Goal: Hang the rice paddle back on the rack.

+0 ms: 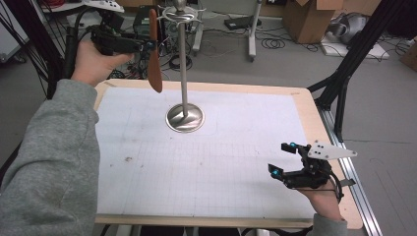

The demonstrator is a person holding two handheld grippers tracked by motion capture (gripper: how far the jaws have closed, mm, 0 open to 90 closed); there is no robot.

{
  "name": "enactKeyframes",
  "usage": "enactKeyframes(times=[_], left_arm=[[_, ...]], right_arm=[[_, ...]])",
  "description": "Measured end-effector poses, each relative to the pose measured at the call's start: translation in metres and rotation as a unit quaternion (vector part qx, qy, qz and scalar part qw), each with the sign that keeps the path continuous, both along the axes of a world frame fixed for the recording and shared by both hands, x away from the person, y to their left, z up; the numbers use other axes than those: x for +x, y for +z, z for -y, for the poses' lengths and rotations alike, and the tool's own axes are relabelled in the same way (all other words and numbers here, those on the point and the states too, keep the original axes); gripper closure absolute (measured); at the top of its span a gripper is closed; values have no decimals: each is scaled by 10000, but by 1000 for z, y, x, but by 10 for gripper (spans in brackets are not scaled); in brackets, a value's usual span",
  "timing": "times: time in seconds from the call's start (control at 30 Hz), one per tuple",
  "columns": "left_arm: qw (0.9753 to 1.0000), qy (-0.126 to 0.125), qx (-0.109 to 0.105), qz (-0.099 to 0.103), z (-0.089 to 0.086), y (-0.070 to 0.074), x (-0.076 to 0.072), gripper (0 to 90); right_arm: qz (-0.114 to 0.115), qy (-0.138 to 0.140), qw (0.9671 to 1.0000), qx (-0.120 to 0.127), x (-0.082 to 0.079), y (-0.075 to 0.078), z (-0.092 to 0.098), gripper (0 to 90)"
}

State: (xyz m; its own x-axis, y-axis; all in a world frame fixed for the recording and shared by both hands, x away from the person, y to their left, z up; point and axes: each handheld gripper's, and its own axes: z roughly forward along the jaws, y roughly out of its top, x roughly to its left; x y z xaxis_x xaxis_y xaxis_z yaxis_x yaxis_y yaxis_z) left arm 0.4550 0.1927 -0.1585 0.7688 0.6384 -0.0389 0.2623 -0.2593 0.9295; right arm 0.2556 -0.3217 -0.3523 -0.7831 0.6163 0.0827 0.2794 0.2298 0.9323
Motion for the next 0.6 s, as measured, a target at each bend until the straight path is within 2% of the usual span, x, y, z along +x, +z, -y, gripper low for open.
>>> enactKeyframes(times=[0.13, 0.23, 0.5, 0.6], left_arm=[[10000, 4, 82, 2, 4, -2, 1, 650], [10000, -7, 6, 7, 6, -2, 1, 650], [10000, -28, 20, -21, 7, -3, 2, 650], [9999, -20, 96, -47, 10, -5, 2, 650]], right_arm=[[6, 0, 10000, -21, 0, 0, -1, 110], [14, 43, 10000, -28, 0, 0, -2, 110], [-6, 58, 10000, -51, 0, 0, -3, 110], [-19, 67, 10000, -69, 0, 0, -3, 110]])
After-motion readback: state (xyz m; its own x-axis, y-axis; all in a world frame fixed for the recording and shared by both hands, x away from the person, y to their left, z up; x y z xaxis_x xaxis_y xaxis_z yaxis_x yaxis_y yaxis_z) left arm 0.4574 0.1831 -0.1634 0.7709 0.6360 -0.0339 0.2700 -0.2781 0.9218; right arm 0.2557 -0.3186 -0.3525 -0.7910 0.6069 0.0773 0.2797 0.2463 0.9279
